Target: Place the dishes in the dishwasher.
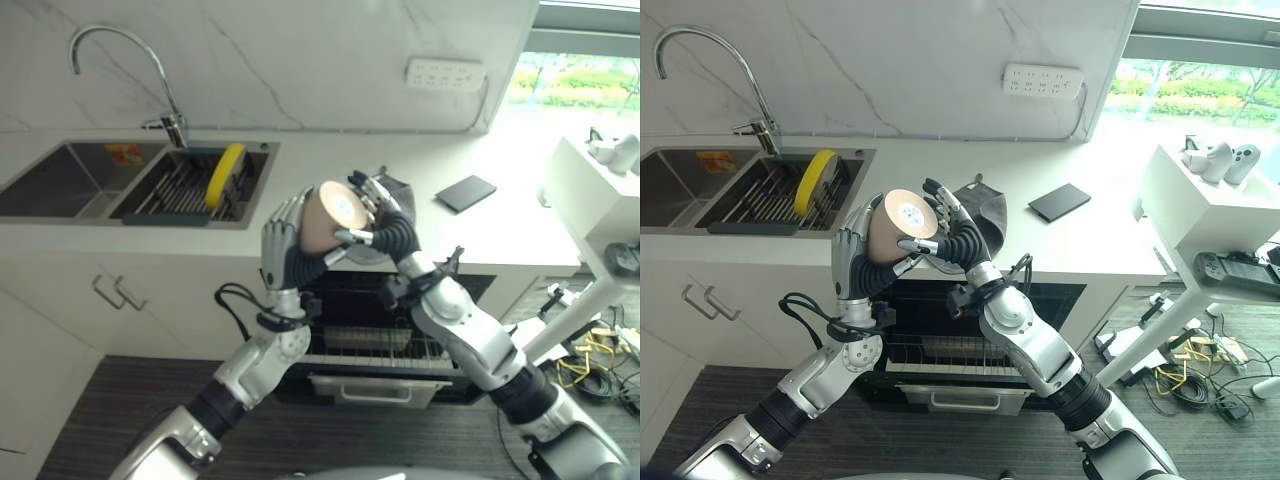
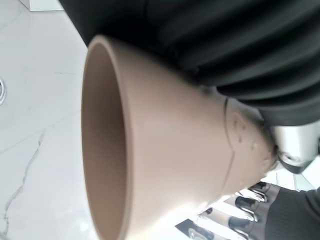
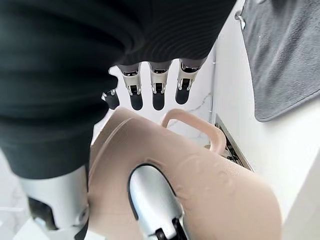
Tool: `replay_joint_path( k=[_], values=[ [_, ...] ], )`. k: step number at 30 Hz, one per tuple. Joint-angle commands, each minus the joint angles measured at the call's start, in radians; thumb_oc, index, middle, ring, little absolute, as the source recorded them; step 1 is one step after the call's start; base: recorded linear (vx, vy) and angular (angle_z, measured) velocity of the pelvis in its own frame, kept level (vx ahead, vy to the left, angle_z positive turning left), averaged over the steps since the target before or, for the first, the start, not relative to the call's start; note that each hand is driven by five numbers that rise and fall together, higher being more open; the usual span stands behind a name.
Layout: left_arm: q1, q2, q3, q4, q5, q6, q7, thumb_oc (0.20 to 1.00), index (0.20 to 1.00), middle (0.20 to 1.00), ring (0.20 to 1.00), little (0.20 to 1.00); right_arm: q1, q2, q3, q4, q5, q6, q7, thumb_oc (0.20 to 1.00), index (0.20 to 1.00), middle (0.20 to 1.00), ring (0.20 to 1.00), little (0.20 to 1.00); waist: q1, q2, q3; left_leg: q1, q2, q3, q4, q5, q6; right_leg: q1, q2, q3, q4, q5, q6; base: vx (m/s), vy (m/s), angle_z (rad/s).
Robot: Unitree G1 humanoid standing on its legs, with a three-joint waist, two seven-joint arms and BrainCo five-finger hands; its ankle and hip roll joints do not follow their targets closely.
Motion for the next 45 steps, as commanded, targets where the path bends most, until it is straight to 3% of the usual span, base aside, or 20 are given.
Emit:
replay_joint_path(
  k=[1,13,27,45],
  values=[
    [-0.118,0.028,-0.027,-0.028,0.043,-0.020,0.017,0.200,0.200,0.200,0.200,0.200,-0.044,0.035,-0.008,-0.010,-0.002,-0.030,0.029,1.000,1.000,1.000,1.000,1.000,0.017,-0.016,0.003,-0.012,0.027,-0.048,0.070,-0.110,-0.015,0.025,-0.051,-0.003,0.080,-0.157,0.043,0.00,0.000,0.00],
    [-0.106,0.031,-0.019,-0.045,0.039,-0.053,0.037,0.200,0.200,0.200,0.200,0.200,-0.004,0.041,0.022,0.012,-0.017,-0.053,0.038,1.000,1.000,1.000,1.000,1.000,0.017,-0.015,0.006,-0.002,0.024,-0.052,0.071,-0.120,-0.013,0.031,-0.048,-0.004,0.084,-0.166,0.044,0.01,-0.001,0.00],
    [-0.091,0.027,-0.039,-0.105,0.004,-0.033,-0.025,0.200,0.200,0.200,0.200,0.200,-0.004,0.051,0.019,0.008,-0.025,-0.100,0.011,1.000,1.000,1.000,1.000,1.000,0.022,-0.015,0.013,-0.009,0.018,-0.052,0.073,-0.115,-0.008,0.025,-0.046,-0.008,0.087,-0.161,0.041,-0.01,-0.001,0.00],
    [-0.095,0.022,-0.087,-0.100,0.009,-0.047,-0.048,0.200,0.200,0.200,0.200,0.200,-0.041,0.069,0.023,0.010,-0.023,-0.105,-0.024,1.000,1.000,1.000,1.000,1.000,0.025,-0.010,0.021,-0.010,0.017,-0.049,0.074,-0.115,-0.008,0.026,-0.046,-0.013,0.083,-0.159,0.038,-0.01,0.000,0.01]
  ],
)
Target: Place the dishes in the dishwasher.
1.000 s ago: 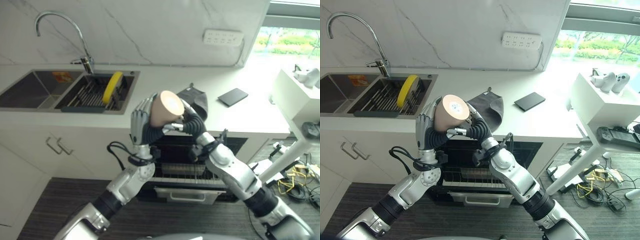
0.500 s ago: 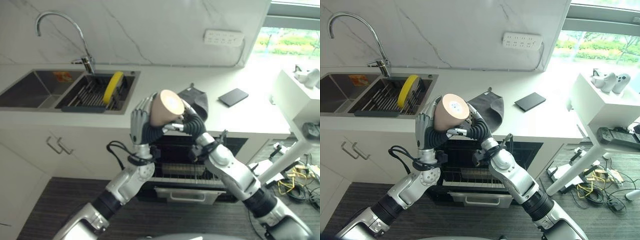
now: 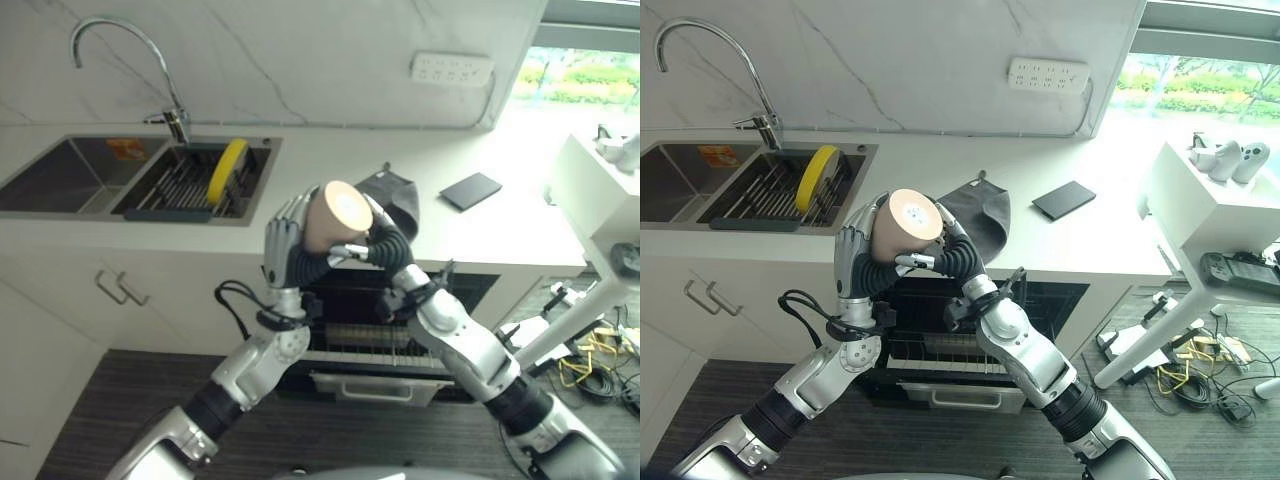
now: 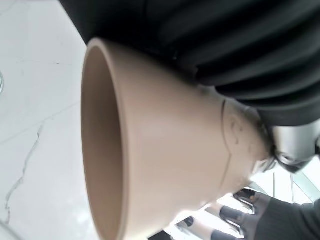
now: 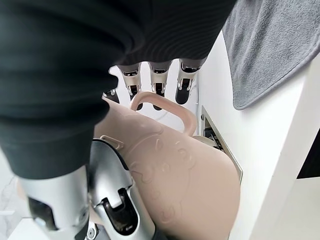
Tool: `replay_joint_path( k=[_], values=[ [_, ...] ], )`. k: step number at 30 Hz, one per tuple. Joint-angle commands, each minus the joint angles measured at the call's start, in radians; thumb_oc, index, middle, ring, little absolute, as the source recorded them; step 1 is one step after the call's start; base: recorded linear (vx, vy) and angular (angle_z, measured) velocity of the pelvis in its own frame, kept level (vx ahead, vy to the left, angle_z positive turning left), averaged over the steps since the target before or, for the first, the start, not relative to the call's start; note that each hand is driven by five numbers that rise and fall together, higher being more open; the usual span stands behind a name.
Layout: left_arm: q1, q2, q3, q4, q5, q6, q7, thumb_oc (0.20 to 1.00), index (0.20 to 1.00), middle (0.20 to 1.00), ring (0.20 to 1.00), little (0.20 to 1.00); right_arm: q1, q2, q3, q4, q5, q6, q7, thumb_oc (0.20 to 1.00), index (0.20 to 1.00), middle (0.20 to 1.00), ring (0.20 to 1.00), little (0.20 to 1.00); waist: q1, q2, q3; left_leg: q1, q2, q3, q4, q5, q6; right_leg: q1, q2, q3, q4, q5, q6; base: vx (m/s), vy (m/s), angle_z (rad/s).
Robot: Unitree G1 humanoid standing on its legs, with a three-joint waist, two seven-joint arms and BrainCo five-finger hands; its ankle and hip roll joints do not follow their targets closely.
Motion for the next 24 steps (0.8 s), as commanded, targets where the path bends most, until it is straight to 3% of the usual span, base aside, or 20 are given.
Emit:
replay_joint_path(
  k=[1,24],
  values=[
    [-0.099,0.008,-0.084,-0.060,0.014,-0.046,0.008,0.200,0.200,0.200,0.200,0.200,-0.085,0.054,-0.015,-0.021,-0.021,-0.055,-0.021,1.000,1.000,1.000,1.000,1.000,0.023,-0.017,0.007,0.005,0.018,-0.035,0.072,-0.124,-0.008,0.031,-0.046,0.002,0.082,-0.164,0.040,0.00,0.007,0.05],
    [-0.130,0.001,-0.149,-0.072,0.027,-0.076,-0.046,0.200,0.200,0.200,0.200,0.200,-0.117,0.072,0.009,-0.003,-0.001,-0.076,-0.004,1.000,1.000,1.000,1.000,1.000,0.027,-0.013,0.015,0.000,0.018,-0.034,0.080,-0.123,-0.008,0.033,-0.048,-0.012,0.088,-0.167,0.036,0.00,0.001,0.00]
  ],
)
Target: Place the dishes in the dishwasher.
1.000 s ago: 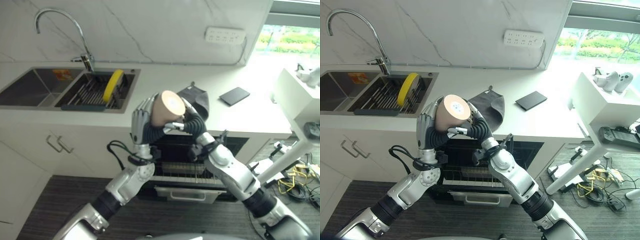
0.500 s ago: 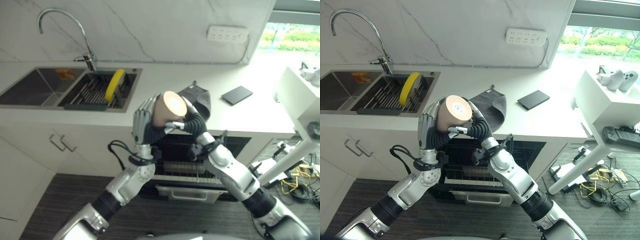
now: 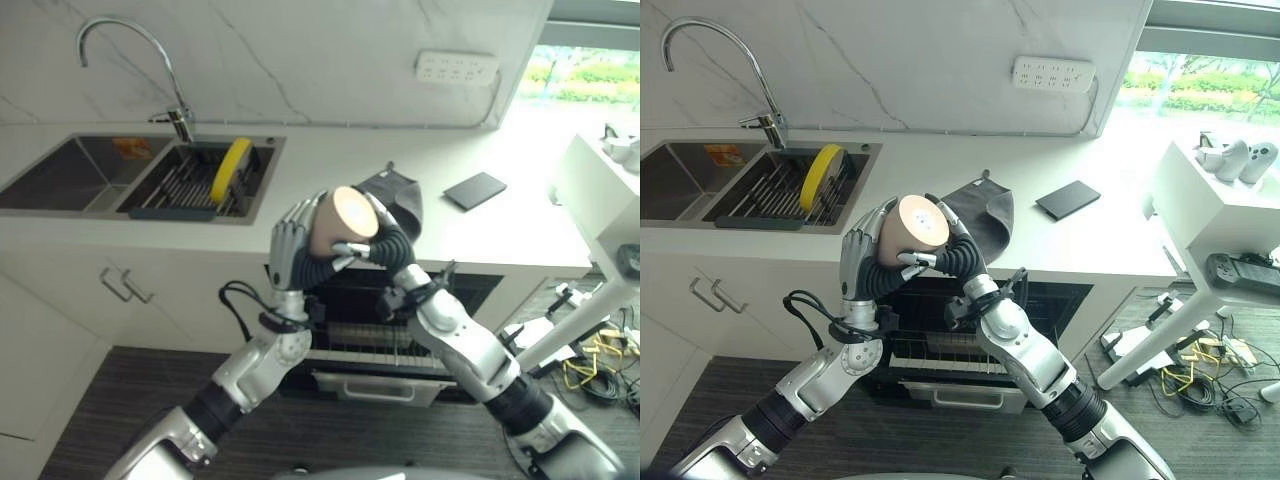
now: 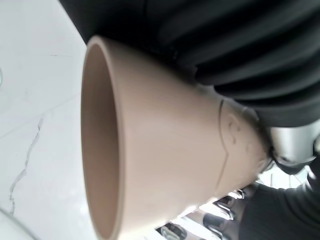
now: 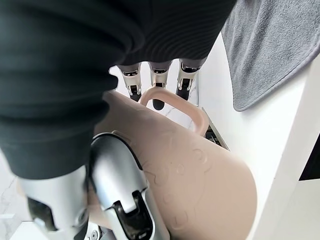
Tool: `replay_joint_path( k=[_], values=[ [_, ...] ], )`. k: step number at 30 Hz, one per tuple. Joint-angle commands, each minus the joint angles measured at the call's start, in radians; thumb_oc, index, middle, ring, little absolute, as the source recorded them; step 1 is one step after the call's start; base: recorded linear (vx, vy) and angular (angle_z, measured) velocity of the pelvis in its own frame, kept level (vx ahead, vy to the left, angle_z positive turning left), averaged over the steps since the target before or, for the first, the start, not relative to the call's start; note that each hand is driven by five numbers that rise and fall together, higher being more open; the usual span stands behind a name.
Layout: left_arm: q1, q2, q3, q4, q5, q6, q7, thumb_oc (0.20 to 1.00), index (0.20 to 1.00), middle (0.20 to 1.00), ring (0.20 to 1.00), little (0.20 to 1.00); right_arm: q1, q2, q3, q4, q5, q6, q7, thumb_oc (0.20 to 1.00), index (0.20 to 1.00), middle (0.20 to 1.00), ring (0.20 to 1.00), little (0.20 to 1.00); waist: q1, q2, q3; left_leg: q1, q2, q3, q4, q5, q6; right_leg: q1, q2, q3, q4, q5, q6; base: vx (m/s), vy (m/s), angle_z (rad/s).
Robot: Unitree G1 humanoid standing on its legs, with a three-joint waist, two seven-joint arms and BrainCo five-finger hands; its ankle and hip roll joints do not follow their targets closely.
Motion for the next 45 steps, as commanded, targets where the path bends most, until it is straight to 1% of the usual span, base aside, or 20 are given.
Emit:
replay_joint_path(
  k=[1,4,11,12,13,15,19,22,23,29,33,37,42,45],
  values=[
    [-0.132,-0.007,-0.121,-0.072,0.030,-0.079,-0.014,0.200,0.200,0.200,0.200,0.200,-0.119,0.072,0.011,-0.008,0.004,-0.071,0.021,1.000,1.000,1.000,1.000,1.000,0.027,-0.016,0.012,0.002,0.018,-0.027,0.080,-0.125,-0.008,0.029,-0.046,-0.004,0.088,-0.165,0.035,0.00,0.000,0.00],
    [-0.139,-0.008,-0.128,-0.079,0.031,-0.086,-0.021,0.200,0.200,0.200,0.200,0.200,-0.123,0.078,0.018,-0.006,0.009,-0.071,0.028,1.000,1.000,1.000,1.000,1.000,0.027,-0.015,0.012,0.001,0.017,-0.027,0.080,-0.125,-0.008,0.029,-0.046,-0.005,0.088,-0.165,0.035,0.00,0.000,0.00],
    [-0.154,-0.012,-0.148,-0.094,0.031,-0.078,-0.023,0.200,0.200,0.200,0.200,0.200,-0.134,0.083,0.031,-0.006,0.038,-0.069,0.049,1.000,1.000,1.000,1.000,1.000,0.029,-0.015,0.016,-0.002,0.016,-0.029,0.083,-0.126,-0.007,0.028,-0.046,-0.008,0.093,-0.168,0.034,0.00,0.000,0.00],
    [-0.155,-0.011,-0.150,-0.098,0.032,-0.078,-0.025,0.200,0.200,0.200,0.200,0.200,-0.134,0.084,0.033,-0.006,0.044,-0.075,0.055,0.485,0.485,0.485,0.485,0.485,0.030,-0.015,0.017,-0.002,0.015,-0.030,0.084,-0.126,-0.006,0.028,-0.046,-0.009,0.093,-0.169,0.034,0.00,0.000,0.00],
    [-0.155,-0.011,-0.151,-0.100,0.030,-0.080,-0.028,0.200,0.200,0.200,0.200,0.200,-0.135,0.085,0.033,-0.010,0.039,-0.079,0.056,0.200,0.200,0.200,0.200,0.200,0.031,-0.015,0.017,-0.003,0.015,-0.030,0.085,-0.126,-0.006,0.028,-0.046,-0.010,0.094,-0.169,0.034,0.00,0.000,0.00],
    [-0.157,-0.012,-0.155,-0.101,0.032,-0.083,-0.027,0.200,0.200,0.200,0.200,0.200,-0.138,0.087,0.035,-0.012,0.037,-0.090,0.060,0.200,0.200,0.200,0.200,0.200,0.032,-0.016,0.017,-0.002,0.014,-0.031,0.085,-0.127,-0.005,0.028,-0.046,-0.011,0.096,-0.170,0.034,0.00,0.000,0.00],
    [-0.164,-0.015,-0.160,-0.104,0.032,-0.081,-0.031,0.200,0.200,0.200,0.200,0.200,-0.148,0.094,0.043,-0.013,0.058,-0.088,0.064,0.200,0.200,0.200,0.200,0.200,0.033,-0.015,0.017,-0.001,0.013,-0.031,0.084,-0.127,-0.004,0.029,-0.045,-0.012,0.097,-0.171,0.033,0.00,0.000,0.00],
    [-0.171,-0.023,-0.172,-0.104,0.036,-0.075,-0.036,0.200,0.200,0.200,0.200,0.200,-0.159,0.102,0.045,-0.011,0.029,-0.102,0.022,0.200,0.200,0.200,0.200,0.200,0.033,-0.015,0.017,0.000,0.012,-0.032,0.083,-0.127,-0.003,0.030,-0.044,-0.012,0.098,-0.172,0.032,0.00,0.000,0.00],
    [-0.172,-0.025,-0.173,-0.106,0.036,-0.072,-0.039,0.200,0.200,0.200,0.200,0.200,-0.157,0.105,0.044,-0.012,0.018,-0.095,0.007,0.200,0.200,0.200,0.200,0.200,0.034,-0.015,0.016,0.000,0.011,-0.033,0.082,-0.127,-0.003,0.029,-0.043,-0.013,0.097,-0.172,0.032,0.00,0.000,0.00],
    [-0.172,-0.022,-0.177,-0.114,0.043,-0.073,-0.047,0.200,0.200,0.200,0.200,0.200,-0.152,0.098,0.039,-0.021,0.026,-0.091,0.024,0.200,0.200,0.200,0.200,0.200,0.030,-0.013,0.018,-0.001,0.009,-0.032,0.085,-0.129,-0.002,0.028,-0.043,-0.009,0.098,-0.172,0.032,0.00,0.000,0.00],
    [-0.176,-0.021,-0.184,-0.117,0.043,-0.068,-0.051,0.200,0.200,0.200,0.200,0.200,-0.155,0.099,0.039,-0.027,0.066,-0.098,0.023,0.200,0.200,0.200,0.200,0.200,0.031,-0.012,0.019,-0.003,0.009,-0.033,0.089,-0.130,-0.002,0.028,-0.043,-0.011,0.101,-0.174,0.031,0.00,0.000,0.00],
    [-0.179,-0.020,-0.192,-0.115,0.053,-0.057,-0.058,0.200,0.200,0.200,0.200,0.200,-0.159,0.105,0.040,-0.027,0.064,-0.119,0.016,0.200,0.200,0.200,0.200,0.200,0.031,-0.010,0.020,-0.003,0.009,-0.033,0.090,-0.131,-0.002,0.028,-0.043,-0.013,0.103,-0.175,0.030,0.00,0.000,0.00],
    [-0.190,-0.022,-0.203,-0.098,0.060,-0.047,-0.070,0.200,0.200,0.200,0.200,0.200,-0.172,0.109,0.038,-0.030,0.088,-0.105,0.026,0.200,0.200,0.200,0.200,0.200,0.031,-0.008,0.020,-0.003,0.007,-0.032,0.092,-0.131,-0.001,0.030,-0.043,-0.014,0.101,-0.175,0.029,0.00,0.000,0.00],
    [-0.193,-0.022,-0.210,-0.089,0.063,-0.038,-0.082,0.200,0.200,0.200,0.200,0.200,-0.174,0.115,0.038,-0.027,0.109,-0.123,-0.005,0.200,0.200,0.200,0.200,0.200,0.030,-0.007,0.020,-0.002,0.009,-0.029,0.093,-0.130,-0.002,0.031,-0.043,-0.015,0.102,-0.176,0.028,0.00,0.000,0.00]
  ],
)
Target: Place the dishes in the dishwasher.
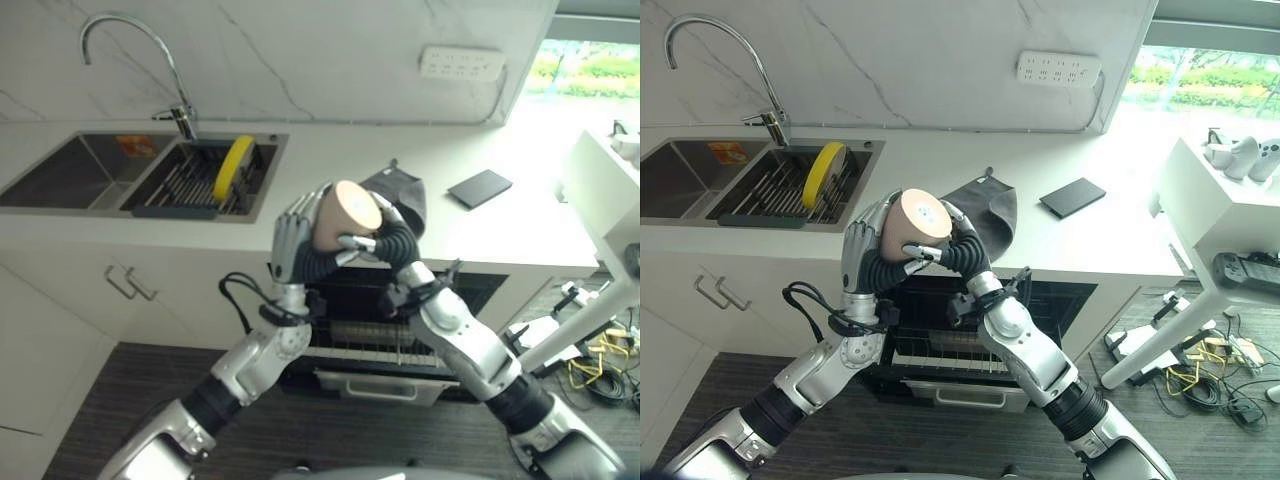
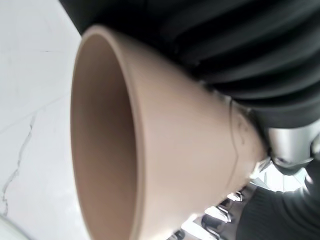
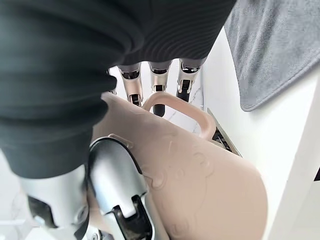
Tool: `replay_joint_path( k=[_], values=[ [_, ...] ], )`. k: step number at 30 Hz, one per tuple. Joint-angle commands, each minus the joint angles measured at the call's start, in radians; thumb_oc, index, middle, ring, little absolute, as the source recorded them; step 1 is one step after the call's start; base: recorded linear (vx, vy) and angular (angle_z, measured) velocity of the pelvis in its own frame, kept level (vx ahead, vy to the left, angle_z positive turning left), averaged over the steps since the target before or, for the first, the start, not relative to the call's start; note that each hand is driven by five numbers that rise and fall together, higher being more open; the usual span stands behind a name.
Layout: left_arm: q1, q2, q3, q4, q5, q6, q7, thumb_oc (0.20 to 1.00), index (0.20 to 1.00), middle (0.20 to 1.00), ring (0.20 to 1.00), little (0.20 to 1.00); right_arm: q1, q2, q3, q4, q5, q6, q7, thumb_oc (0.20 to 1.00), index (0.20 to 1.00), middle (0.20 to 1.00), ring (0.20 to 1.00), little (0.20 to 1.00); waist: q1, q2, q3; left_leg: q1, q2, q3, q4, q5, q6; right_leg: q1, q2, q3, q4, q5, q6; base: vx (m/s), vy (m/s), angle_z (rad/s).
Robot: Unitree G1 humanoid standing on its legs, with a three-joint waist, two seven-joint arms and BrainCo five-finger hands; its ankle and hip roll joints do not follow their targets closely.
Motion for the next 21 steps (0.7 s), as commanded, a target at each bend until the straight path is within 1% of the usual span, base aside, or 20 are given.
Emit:
replay_joint_path(
  k=[1,2,3,5,9,11,13,14,18,21],
  values=[
    [-0.155,-0.032,-0.201,-0.065,0.067,-0.048,-0.045,0.263,0.263,0.263,0.263,0.263,-0.172,0.122,0.046,-0.032,0.063,-0.094,-0.019,0.200,0.200,0.200,0.200,0.200,0.025,-0.020,0.006,-0.001,0.011,-0.021,0.092,-0.129,-0.002,0.028,-0.043,-0.010,0.101,-0.175,0.028,0.00,0.000,0.00],
    [-0.154,-0.031,-0.202,-0.063,0.069,-0.045,-0.042,0.790,0.790,0.790,0.790,0.790,-0.170,0.123,0.042,-0.030,0.058,-0.109,-0.035,0.200,0.200,0.200,0.200,0.200,0.025,-0.020,0.005,0.000,0.012,-0.020,0.091,-0.128,-0.002,0.029,-0.043,-0.011,0.101,-0.174,0.028,0.00,0.000,0.00],
    [-0.152,-0.031,-0.203,-0.061,0.066,-0.041,-0.043,1.000,1.000,1.000,1.000,1.000,-0.168,0.125,0.038,-0.028,0.057,-0.123,-0.054,0.200,0.200,0.200,0.200,0.200,0.024,-0.019,0.005,0.000,0.014,-0.017,0.091,-0.127,-0.003,0.029,-0.043,-0.012,0.101,-0.174,0.028,0.00,0.000,0.00],
    [-0.149,-0.032,-0.203,-0.047,0.072,-0.045,-0.026,1.000,1.000,1.000,1.000,1.000,-0.163,0.128,0.022,-0.027,0.068,-0.152,-0.098,0.200,0.200,0.200,0.200,0.200,0.020,-0.017,0.005,0.001,0.019,-0.008,0.091,-0.124,-0.005,0.030,-0.044,-0.016,0.102,-0.175,0.027,-0.03,0.016,0.05],
    [-0.142,-0.033,-0.197,-0.036,0.081,-0.030,-0.009,1.000,1.000,1.000,1.000,1.000,-0.151,0.132,-0.021,-0.027,0.047,-0.204,-0.185,0.200,0.200,0.200,0.200,0.200,0.012,-0.012,0.005,0.003,0.028,0.005,0.089,-0.118,-0.009,0.030,-0.043,-0.022,0.104,-0.175,0.025,-0.03,0.017,0.08],
    [-0.130,-0.028,-0.177,-0.025,0.089,-0.017,0.000,1.000,1.000,1.000,1.000,1.000,-0.130,0.124,-0.067,-0.043,0.053,-0.235,-0.260,0.200,0.200,0.200,0.200,0.200,0.006,-0.008,0.008,0.003,0.034,0.015,0.089,-0.111,-0.012,0.031,-0.044,-0.024,0.103,-0.173,0.022,-0.04,0.012,0.08],
    [-0.123,-0.022,-0.169,-0.018,0.091,-0.022,0.004,1.000,1.000,1.000,1.000,1.000,-0.123,0.118,-0.089,-0.048,0.049,-0.253,-0.283,0.200,0.200,0.200,0.200,0.200,0.004,-0.007,0.009,0.003,0.036,0.017,0.088,-0.110,-0.013,0.032,-0.044,-0.025,0.102,-0.173,0.022,-0.02,0.002,0.04],
    [-0.112,-0.013,-0.156,-0.013,0.095,-0.025,0.002,1.000,1.000,1.000,1.000,1.000,-0.110,0.107,-0.122,-0.059,0.051,-0.255,-0.286,0.200,0.200,0.200,0.200,0.200,0.001,-0.004,0.011,0.005,0.039,0.017,0.086,-0.109,-0.015,0.032,-0.043,-0.027,0.104,-0.173,0.021,0.00,0.000,0.00],
    [-0.094,-0.006,-0.140,-0.008,0.103,-0.029,0.003,1.000,1.000,1.000,1.000,1.000,-0.086,0.090,-0.160,-0.068,0.070,-0.248,-0.316,0.200,0.200,0.200,0.200,0.200,0.000,0.000,0.012,0.005,0.040,0.018,0.087,-0.107,-0.015,0.033,-0.046,-0.031,0.105,-0.172,0.020,-0.01,-0.011,0.04],
    [-0.072,0.007,-0.116,-0.007,0.112,-0.046,0.006,1.000,1.000,1.000,1.000,1.000,-0.044,0.074,-0.187,-0.069,0.093,-0.275,-0.329,0.200,0.200,0.200,0.200,0.200,-0.004,0.003,0.015,0.005,0.040,0.019,0.089,-0.105,-0.015,0.033,-0.047,-0.029,0.106,-0.170,0.021,-0.01,-0.027,0.06]
  ],
)
